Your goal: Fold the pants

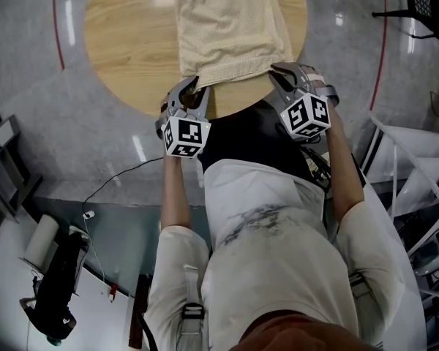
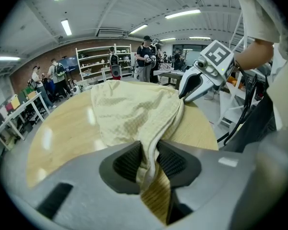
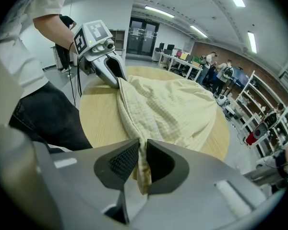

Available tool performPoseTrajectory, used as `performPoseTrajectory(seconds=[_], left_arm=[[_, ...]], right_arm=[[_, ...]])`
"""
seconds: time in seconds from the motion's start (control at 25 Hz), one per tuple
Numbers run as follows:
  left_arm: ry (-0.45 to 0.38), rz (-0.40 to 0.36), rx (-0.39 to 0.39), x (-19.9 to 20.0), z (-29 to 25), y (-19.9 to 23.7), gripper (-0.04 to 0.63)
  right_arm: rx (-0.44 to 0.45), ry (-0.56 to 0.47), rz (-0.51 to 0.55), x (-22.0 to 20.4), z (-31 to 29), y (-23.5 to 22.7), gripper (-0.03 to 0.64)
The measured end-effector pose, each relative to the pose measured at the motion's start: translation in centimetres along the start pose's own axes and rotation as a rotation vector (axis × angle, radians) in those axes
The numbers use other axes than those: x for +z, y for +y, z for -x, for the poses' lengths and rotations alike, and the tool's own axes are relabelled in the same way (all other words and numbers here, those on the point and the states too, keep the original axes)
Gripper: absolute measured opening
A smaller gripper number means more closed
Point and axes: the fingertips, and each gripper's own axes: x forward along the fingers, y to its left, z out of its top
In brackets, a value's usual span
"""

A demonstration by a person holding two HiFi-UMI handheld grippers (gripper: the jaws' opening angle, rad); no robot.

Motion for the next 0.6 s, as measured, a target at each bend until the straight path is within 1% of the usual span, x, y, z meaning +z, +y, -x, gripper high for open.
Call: performPoseTrajectory(seconds=[0.2, 0.6], left_arm=[[-0.008, 0.008, -0.011, 0.3, 0.3, -0.2, 0.06], [-0.011, 0.04, -0.05, 0.1, 2.4, -1.3, 0.052]], right_arm=[[0.008, -0.004, -0.02, 0.4, 0.1, 0.0, 0.046], [0.025, -0.009, -0.022, 1.4, 2.1, 1.7, 0.043]])
